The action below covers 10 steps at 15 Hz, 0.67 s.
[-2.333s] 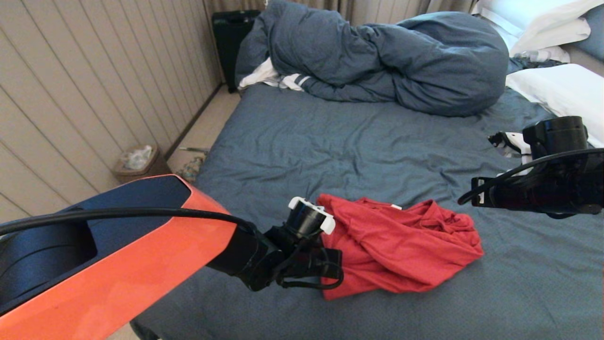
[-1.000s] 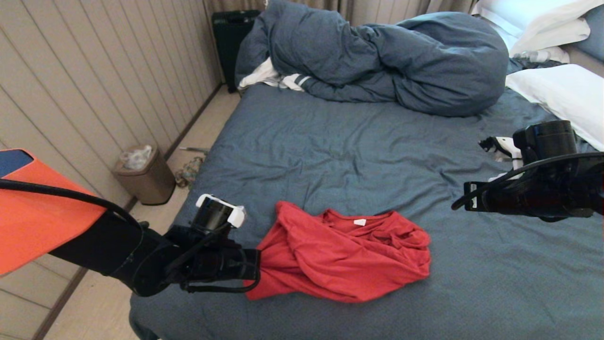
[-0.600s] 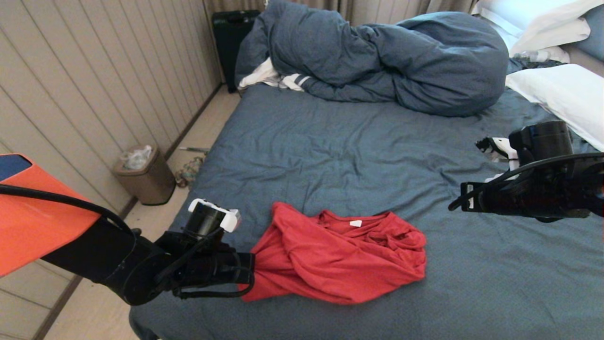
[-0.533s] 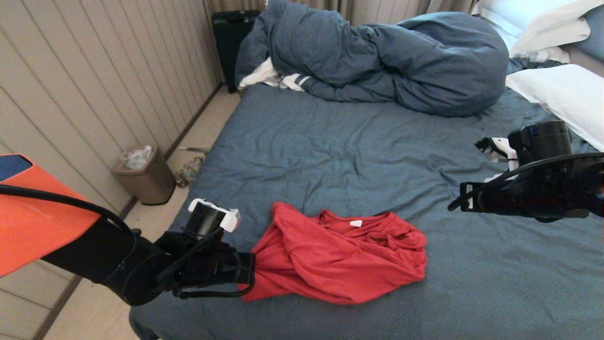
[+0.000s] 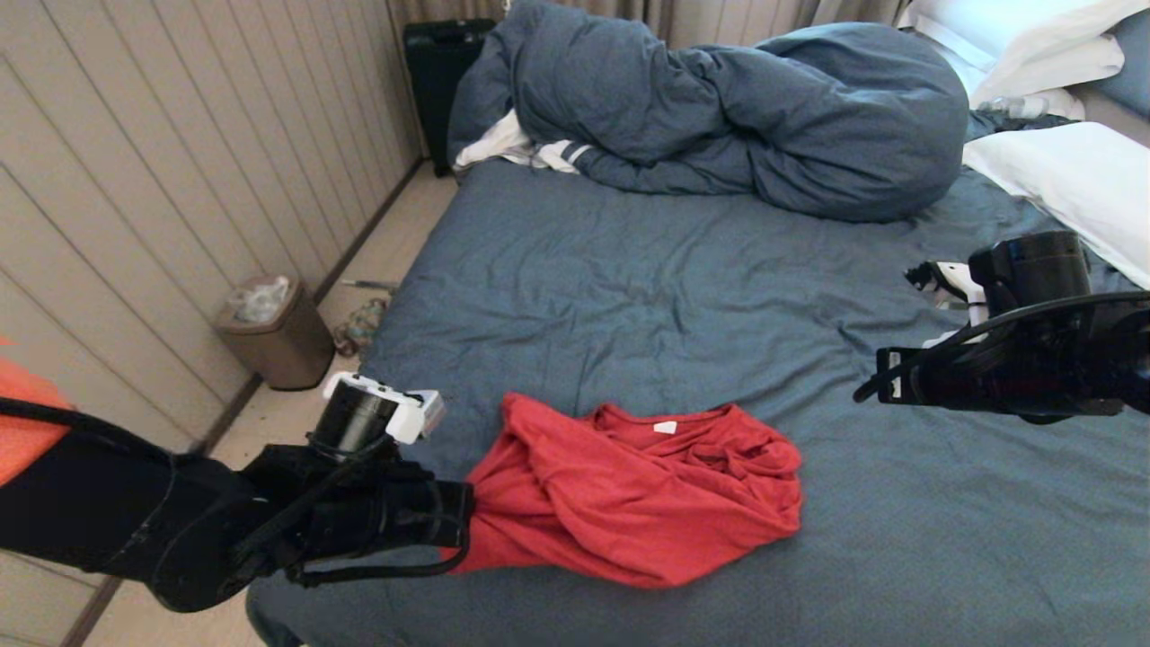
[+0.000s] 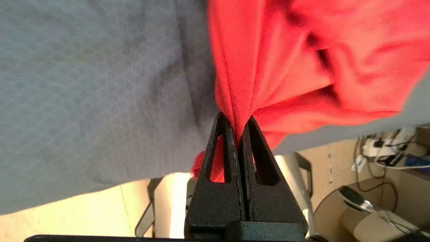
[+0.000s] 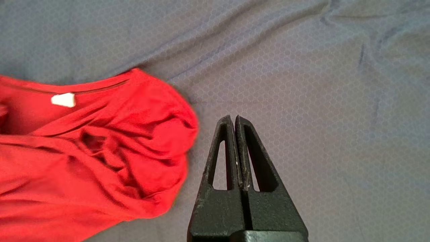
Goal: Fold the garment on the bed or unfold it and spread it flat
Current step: Unford the red T-shirt
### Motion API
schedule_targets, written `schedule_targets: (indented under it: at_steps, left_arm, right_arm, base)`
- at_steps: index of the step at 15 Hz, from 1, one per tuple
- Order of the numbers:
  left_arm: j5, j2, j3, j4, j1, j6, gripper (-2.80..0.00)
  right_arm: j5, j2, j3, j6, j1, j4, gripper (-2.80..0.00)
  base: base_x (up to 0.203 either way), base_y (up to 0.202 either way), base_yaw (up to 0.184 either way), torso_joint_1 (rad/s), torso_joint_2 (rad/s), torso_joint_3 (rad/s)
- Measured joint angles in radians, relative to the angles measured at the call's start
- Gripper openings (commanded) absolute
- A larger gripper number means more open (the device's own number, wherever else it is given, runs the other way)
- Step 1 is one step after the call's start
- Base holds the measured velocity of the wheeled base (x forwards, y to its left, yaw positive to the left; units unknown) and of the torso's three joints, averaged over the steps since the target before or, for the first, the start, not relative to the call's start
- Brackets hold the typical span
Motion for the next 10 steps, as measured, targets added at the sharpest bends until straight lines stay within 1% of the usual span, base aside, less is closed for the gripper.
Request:
schedule_targets:
  at_steps: [3, 7, 8, 10]
  left_arm:
    - [0.0, -0.046, 0.02, -0.002, -0.004, 0.001, -2.8]
    - [-0.004, 0.029, 0.026, -0.043, -0.013, 0.001, -2.8]
    - [-0.004, 0.048, 0.03, -0.054, -0.014, 0.011, 0.0]
    - [-0.004, 0.072, 0.041, -0.056, -0.014, 0.035, 0.0]
  right_arm:
    - [0.0, 0.001, 0.0, 0.0, 0.009, 0.0, -2.8]
    - [0.0, 0.002, 0.0, 0.0, 0.018, 0.0, -2.8]
    - [-0.001, 0.002, 0.0, 0.0, 0.018, 0.0, -2.8]
    - [-0.001, 0.004, 0.0, -0.001, 0.019, 0.0, -2.8]
  base:
    - [0.0, 0.0, 0.0, 0.0, 0.0, 0.0]
    - [0.0, 0.0, 0.0, 0.0, 0.0, 0.0]
    - [0.0, 0.0, 0.0, 0.0, 0.0, 0.0]
    - [0.0, 0.0, 0.0, 0.0, 0.0, 0.0]
